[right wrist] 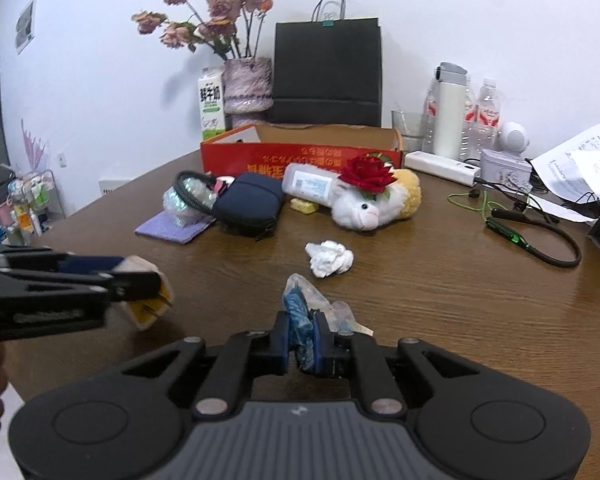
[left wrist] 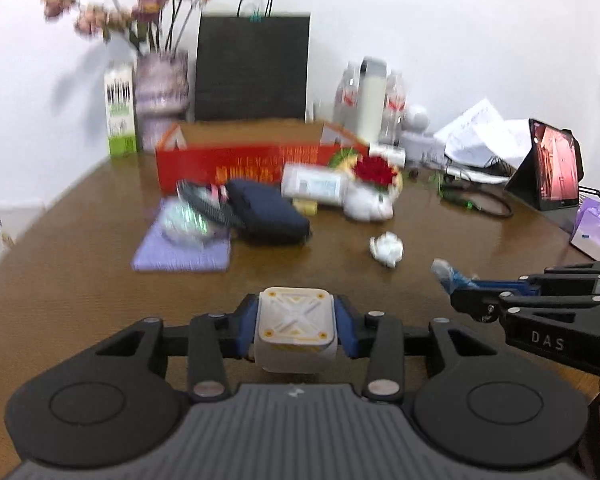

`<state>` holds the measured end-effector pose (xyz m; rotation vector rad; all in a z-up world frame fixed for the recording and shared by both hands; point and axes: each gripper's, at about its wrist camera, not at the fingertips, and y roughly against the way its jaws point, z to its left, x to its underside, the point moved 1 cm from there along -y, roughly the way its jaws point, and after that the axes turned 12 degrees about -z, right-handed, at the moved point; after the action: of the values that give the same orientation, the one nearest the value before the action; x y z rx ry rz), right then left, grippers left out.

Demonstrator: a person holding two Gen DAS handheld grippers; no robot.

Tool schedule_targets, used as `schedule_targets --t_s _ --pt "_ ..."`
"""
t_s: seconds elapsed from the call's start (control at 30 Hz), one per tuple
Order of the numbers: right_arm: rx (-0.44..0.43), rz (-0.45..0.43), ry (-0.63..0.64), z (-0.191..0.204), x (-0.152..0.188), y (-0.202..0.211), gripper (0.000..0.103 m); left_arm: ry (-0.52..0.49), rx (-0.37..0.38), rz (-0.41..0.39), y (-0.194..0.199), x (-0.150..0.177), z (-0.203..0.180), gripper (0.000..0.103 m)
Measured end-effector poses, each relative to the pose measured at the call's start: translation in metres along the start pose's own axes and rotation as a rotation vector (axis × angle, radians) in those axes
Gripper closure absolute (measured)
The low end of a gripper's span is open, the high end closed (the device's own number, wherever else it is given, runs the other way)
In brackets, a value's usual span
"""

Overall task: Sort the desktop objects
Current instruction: 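Carry the plug adapter and tissue pack into the cardboard box with both tools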

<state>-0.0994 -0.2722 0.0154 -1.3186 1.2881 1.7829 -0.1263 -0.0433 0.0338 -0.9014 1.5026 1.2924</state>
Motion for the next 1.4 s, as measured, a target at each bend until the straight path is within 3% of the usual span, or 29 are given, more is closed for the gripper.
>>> schedule_targets --t_s 0.17,0.33,0.5,0.63,0.77,0.83,0.9,1.03,1.17,1.23,1.3,1.33,1.4 --pt "-0.002 -0.036 -0.01 -0.006 -0.018 -0.005 0.093 0.01 -0.036 -0.03 -0.002 -0.021 0.009 0.062" --pt "-0.024 -0.078 -0.03 -0.024 -0.056 -0.027 0.093 0.047 -0.06 -0.047 -0.03 -0.056 0.034 0.062" --pt "-0.041 -0.136 -0.002 -0.049 -0.118 -0.075 0.093 0.01 -0.1 -0.074 -0.095 -0.115 0.058 0.062" --pt "-0.072 -0.122 -0.002 -0.072 -0.174 -0.151 0.093 0.066 -0.109 -0.026 -0.184 -0.164 0.09 0.062" --pt "-0.066 -0.009 0.078 -0.084 -0.221 -0.26 0.093 0.041 -0.148 0.038 -0.281 -0.192 0.112 0.061" --pt "-0.034 0.088 0.106 -0.086 -0.233 -0.322 0.092 0.031 -0.147 0.132 -0.336 -0.194 0.123 0.061" --pt "-0.017 0.177 0.142 -0.088 -0.234 -0.379 0.093 0.036 -0.187 0.191 -0.382 -0.188 0.132 0.061" --pt "0.058 0.326 0.274 -0.091 -0.217 -0.464 0.092 -0.061 -0.225 0.267 -0.441 -0.173 0.136 0.061" --pt "0.06 0.393 0.254 -0.1 -0.203 -0.5 0.089 -0.035 -0.241 0.393 -0.476 -0.159 0.149 0.06" --pt "0.063 0.405 0.245 -0.104 -0.201 -0.507 0.083 -0.042 -0.26 0.402 -0.48 -0.158 0.149 0.059" --pt "0.063 0.415 0.231 -0.108 -0.199 -0.512 0.069 -0.043 -0.27 0.401 -0.482 -0.161 0.151 0.05" --pt "0.076 0.411 0.223 -0.11 -0.2 -0.511 0.066 -0.026 -0.264 0.39 -0.48 -0.164 0.154 0.048" --pt "0.083 0.383 0.202 -0.112 -0.207 -0.503 0.062 0.005 -0.231 0.375 -0.473 -0.172 0.156 0.03"
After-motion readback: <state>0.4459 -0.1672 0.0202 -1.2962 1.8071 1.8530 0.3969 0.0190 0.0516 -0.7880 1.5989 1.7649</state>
